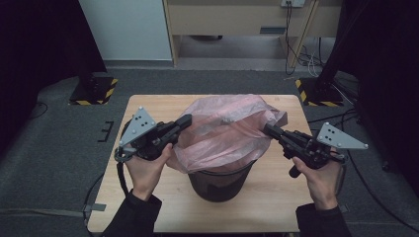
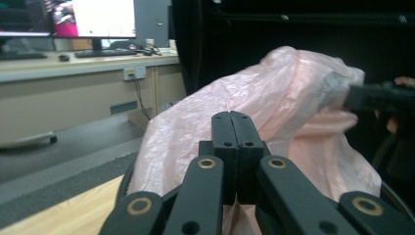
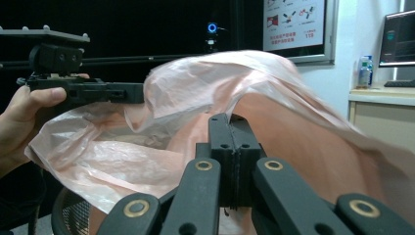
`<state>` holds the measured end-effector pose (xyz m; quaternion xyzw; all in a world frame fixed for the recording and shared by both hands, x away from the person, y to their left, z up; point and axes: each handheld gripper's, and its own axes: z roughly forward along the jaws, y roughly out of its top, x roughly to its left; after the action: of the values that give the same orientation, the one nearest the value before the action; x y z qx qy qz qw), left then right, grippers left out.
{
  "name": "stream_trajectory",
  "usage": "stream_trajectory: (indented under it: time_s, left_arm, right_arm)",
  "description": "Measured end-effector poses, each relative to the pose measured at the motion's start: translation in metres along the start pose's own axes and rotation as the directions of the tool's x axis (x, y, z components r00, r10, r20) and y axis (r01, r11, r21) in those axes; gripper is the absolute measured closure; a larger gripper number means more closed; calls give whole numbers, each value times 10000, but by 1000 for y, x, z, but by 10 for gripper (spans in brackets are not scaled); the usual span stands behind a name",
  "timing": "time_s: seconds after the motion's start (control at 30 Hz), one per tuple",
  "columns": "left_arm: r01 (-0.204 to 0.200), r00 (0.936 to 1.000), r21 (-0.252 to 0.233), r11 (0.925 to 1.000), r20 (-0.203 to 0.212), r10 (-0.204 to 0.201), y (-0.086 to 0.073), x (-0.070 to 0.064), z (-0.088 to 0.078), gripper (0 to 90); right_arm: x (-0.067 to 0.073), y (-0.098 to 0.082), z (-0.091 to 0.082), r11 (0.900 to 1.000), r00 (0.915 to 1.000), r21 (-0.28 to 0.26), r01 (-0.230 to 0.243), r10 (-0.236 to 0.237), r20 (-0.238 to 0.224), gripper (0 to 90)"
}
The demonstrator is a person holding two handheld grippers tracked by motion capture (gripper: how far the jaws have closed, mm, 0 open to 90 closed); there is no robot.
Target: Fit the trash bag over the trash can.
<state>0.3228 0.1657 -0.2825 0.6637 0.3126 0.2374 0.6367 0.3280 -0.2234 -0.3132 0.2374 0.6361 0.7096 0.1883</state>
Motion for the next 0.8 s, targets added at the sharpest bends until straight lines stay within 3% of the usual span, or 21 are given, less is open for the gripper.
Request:
stream_trajectory:
  time_s: [0.17, 0.33, 0.5, 0.7, 0.8]
  left_arm:
    - [947, 9940, -100, 9955, -538, -951, -10, 19, -12, 900]
    - [1874, 9771, -146, 9822, -1002, -1879, -28, 38, -23, 900]
    - [2318, 9627, -150, 9726, -1396, -2316, -46, 48, -36, 900]
    - [2590, 9512, 63, 9659, -1756, -2539, -69, 57, -42, 900]
    - [2662, 9502, 269, 9635, -1753, -2576, -79, 57, -40, 900]
  right_arm:
    - [-6, -5, -10, 9996, 9994, 256, -119, 110, 330, 900]
    - [-17, -13, -24, 9979, 9957, 467, -455, 415, 832, 900]
    - [-21, -22, -31, 9936, 9938, 901, -684, 599, 938, 900]
    - [-24, -31, -35, 9828, 9917, 1601, -920, 760, 1032, 900]
    - [-24, -37, -34, 9732, 9917, 2077, -985, 788, 1013, 900]
